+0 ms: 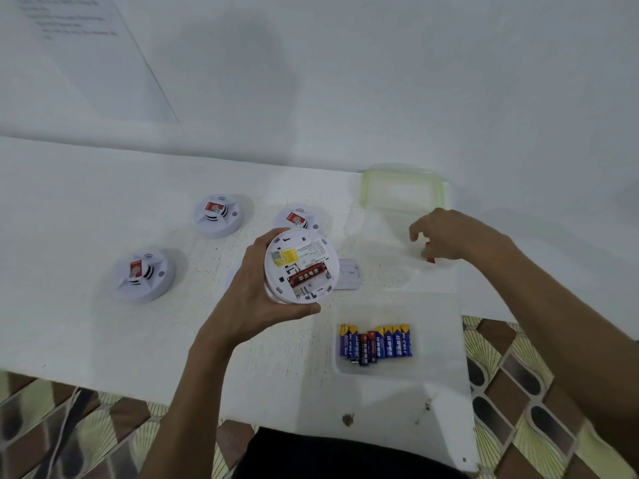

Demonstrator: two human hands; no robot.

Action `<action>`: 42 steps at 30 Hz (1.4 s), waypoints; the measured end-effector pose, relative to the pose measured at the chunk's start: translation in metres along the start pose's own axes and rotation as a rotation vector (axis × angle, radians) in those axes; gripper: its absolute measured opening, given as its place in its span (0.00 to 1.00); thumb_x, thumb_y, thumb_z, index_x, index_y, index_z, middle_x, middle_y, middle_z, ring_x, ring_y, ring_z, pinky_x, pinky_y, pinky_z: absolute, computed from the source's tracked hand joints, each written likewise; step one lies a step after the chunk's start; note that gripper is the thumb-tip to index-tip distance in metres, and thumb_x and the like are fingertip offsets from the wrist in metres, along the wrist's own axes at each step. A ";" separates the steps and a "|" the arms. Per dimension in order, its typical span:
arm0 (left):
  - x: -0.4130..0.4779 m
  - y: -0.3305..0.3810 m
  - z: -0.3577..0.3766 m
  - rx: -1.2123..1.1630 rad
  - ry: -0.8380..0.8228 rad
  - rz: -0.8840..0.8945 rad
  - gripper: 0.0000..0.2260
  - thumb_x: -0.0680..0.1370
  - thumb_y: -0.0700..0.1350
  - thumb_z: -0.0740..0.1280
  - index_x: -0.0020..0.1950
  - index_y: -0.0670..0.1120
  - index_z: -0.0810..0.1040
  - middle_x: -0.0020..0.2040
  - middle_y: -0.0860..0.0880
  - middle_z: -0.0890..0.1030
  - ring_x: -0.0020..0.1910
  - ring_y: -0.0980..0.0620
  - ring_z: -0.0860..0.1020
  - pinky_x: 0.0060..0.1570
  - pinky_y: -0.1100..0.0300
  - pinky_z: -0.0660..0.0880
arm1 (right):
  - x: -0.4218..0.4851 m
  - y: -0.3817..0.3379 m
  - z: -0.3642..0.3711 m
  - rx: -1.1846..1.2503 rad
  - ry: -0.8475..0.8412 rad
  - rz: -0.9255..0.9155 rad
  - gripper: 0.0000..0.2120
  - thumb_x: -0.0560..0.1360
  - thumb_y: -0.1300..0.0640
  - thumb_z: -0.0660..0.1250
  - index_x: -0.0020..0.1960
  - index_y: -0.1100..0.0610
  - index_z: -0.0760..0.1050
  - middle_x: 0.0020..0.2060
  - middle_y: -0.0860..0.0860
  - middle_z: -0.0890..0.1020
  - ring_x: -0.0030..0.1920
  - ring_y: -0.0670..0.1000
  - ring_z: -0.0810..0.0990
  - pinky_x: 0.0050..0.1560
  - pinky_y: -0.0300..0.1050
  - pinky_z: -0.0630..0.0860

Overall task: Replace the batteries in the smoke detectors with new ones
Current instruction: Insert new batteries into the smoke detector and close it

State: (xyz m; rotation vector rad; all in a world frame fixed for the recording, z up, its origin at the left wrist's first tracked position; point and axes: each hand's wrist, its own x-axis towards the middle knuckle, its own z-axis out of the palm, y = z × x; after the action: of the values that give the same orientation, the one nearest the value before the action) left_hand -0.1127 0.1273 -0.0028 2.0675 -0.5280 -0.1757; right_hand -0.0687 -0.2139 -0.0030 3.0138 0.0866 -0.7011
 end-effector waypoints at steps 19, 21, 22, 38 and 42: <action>0.004 -0.002 0.003 0.026 0.009 -0.025 0.45 0.60 0.64 0.75 0.71 0.57 0.59 0.67 0.57 0.69 0.64 0.55 0.72 0.60 0.49 0.75 | -0.006 0.000 0.006 0.419 0.444 -0.282 0.14 0.72 0.59 0.75 0.56 0.59 0.80 0.53 0.52 0.75 0.48 0.49 0.79 0.54 0.43 0.78; 0.005 -0.002 0.003 0.028 0.012 -0.028 0.45 0.60 0.66 0.75 0.72 0.57 0.59 0.67 0.57 0.69 0.64 0.56 0.72 0.61 0.51 0.75 | -0.019 -0.018 0.001 0.605 0.556 -0.342 0.13 0.70 0.59 0.76 0.54 0.59 0.82 0.52 0.52 0.76 0.47 0.47 0.79 0.56 0.35 0.77; 0.006 -0.002 0.004 0.028 0.014 -0.027 0.46 0.59 0.67 0.74 0.71 0.57 0.59 0.67 0.58 0.69 0.64 0.57 0.72 0.61 0.53 0.75 | -0.026 -0.028 0.000 0.690 0.600 -0.365 0.13 0.70 0.59 0.77 0.53 0.59 0.82 0.51 0.52 0.77 0.46 0.47 0.80 0.55 0.33 0.76; 0.013 0.003 0.012 0.036 0.094 0.071 0.41 0.61 0.75 0.66 0.69 0.61 0.57 0.66 0.66 0.62 0.66 0.68 0.65 0.62 0.77 0.62 | -0.086 -0.150 0.024 1.363 0.809 -0.247 0.08 0.73 0.61 0.73 0.52 0.58 0.80 0.42 0.47 0.84 0.45 0.47 0.83 0.50 0.41 0.80; 0.013 0.002 0.015 0.018 0.105 0.062 0.42 0.61 0.76 0.66 0.69 0.59 0.58 0.67 0.63 0.64 0.66 0.62 0.67 0.64 0.69 0.65 | -0.085 -0.156 0.031 1.261 0.929 -0.249 0.11 0.75 0.55 0.70 0.55 0.58 0.80 0.51 0.49 0.82 0.54 0.49 0.80 0.51 0.41 0.79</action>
State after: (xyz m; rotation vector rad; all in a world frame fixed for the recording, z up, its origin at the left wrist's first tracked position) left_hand -0.1067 0.1093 -0.0075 2.0629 -0.5298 -0.0257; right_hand -0.1690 -0.0634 0.0015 4.1862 0.0535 1.2171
